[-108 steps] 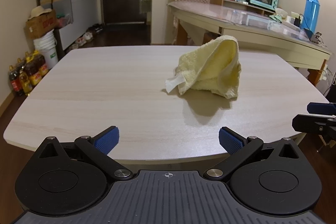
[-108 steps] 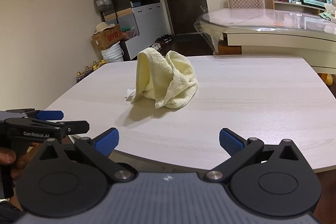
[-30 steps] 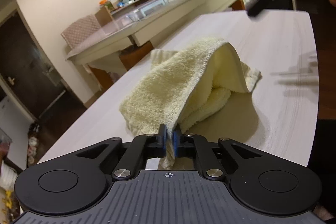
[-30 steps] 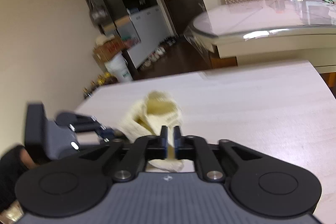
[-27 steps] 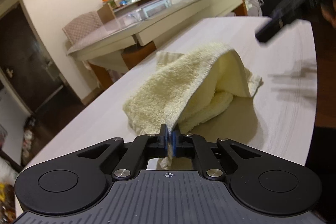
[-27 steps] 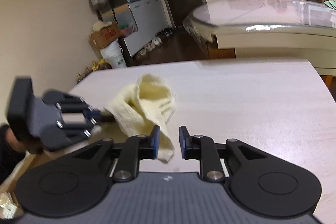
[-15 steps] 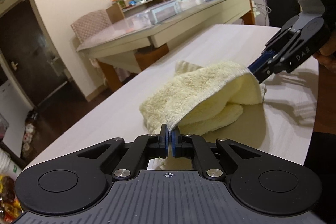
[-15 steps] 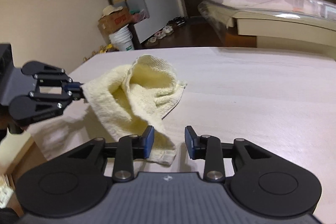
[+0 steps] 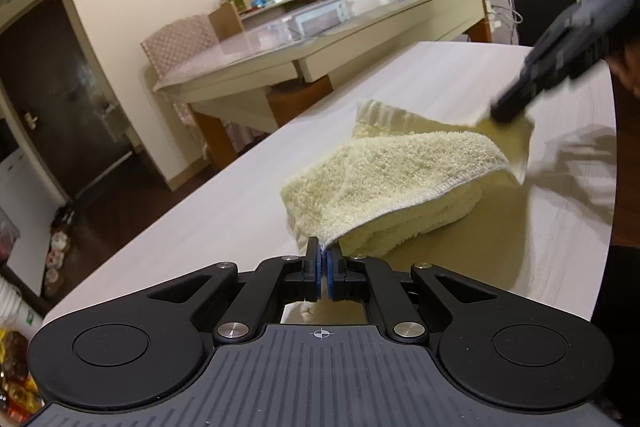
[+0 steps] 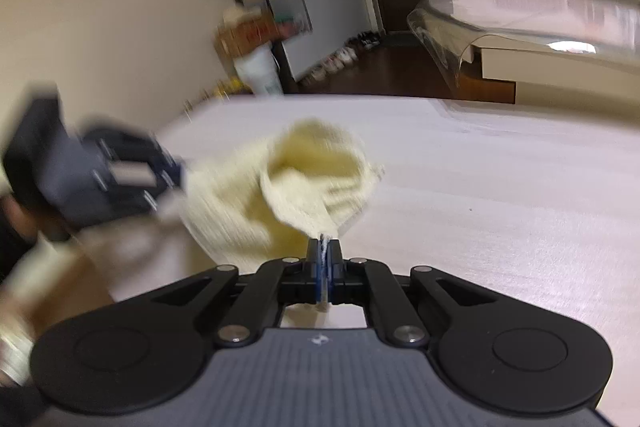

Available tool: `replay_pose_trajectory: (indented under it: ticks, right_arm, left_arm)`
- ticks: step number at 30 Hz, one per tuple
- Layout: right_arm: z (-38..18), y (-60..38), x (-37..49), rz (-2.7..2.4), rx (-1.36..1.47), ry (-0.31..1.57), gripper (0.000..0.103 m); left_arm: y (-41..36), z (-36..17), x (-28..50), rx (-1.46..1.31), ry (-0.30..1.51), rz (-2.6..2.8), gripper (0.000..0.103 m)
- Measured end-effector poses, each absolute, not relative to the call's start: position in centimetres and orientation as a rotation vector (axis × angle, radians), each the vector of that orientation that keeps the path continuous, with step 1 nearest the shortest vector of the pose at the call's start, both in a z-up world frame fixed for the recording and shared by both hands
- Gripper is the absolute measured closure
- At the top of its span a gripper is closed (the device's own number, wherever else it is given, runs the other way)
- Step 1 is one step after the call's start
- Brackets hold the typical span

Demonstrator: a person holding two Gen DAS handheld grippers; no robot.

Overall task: Fold towel
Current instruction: 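Lift the towel with both grippers and shake it open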

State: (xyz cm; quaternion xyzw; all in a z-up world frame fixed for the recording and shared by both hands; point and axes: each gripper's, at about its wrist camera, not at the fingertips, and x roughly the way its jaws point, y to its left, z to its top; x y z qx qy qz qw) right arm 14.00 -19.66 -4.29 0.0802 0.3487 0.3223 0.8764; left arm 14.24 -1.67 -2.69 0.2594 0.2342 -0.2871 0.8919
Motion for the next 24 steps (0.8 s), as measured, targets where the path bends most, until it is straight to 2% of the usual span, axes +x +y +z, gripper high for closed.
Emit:
replay_pose_trajectory:
  ticks: [5, 11, 15, 19, 24]
  right_arm:
    - [-0.6, -22.6, 15.6, 0.681, 0.315, 0.662, 0.101]
    - [4.3, -23.9, 19.0, 0.594, 0.331, 0.473, 0.101]
    - [5.6, -24.5, 17.6, 0.597, 0.339, 0.382, 0.101]
    - [3.8, -24.9, 14.5, 0.571, 0.296, 0.439, 0.101]
    - [-1.7, -28.4, 9.1, 0.473, 0.366, 0.615, 0.101]
  left_arm:
    - [-2.1, -1.0, 15.3, 0.580, 0.437, -0.588, 0.101]
    - [-1.6, 4.1, 17.4, 0.595, 0.296, -0.439, 0.101]
    - [-1.5, 6.6, 15.6, 0.583, 0.227, -0.401, 0.101]
    - [-2.6, 4.9, 12.1, 0.607, 0.332, -0.532, 0.101]
    - [-4.3, 0.1, 7.7, 0.615, 0.527, -0.737, 0.101]
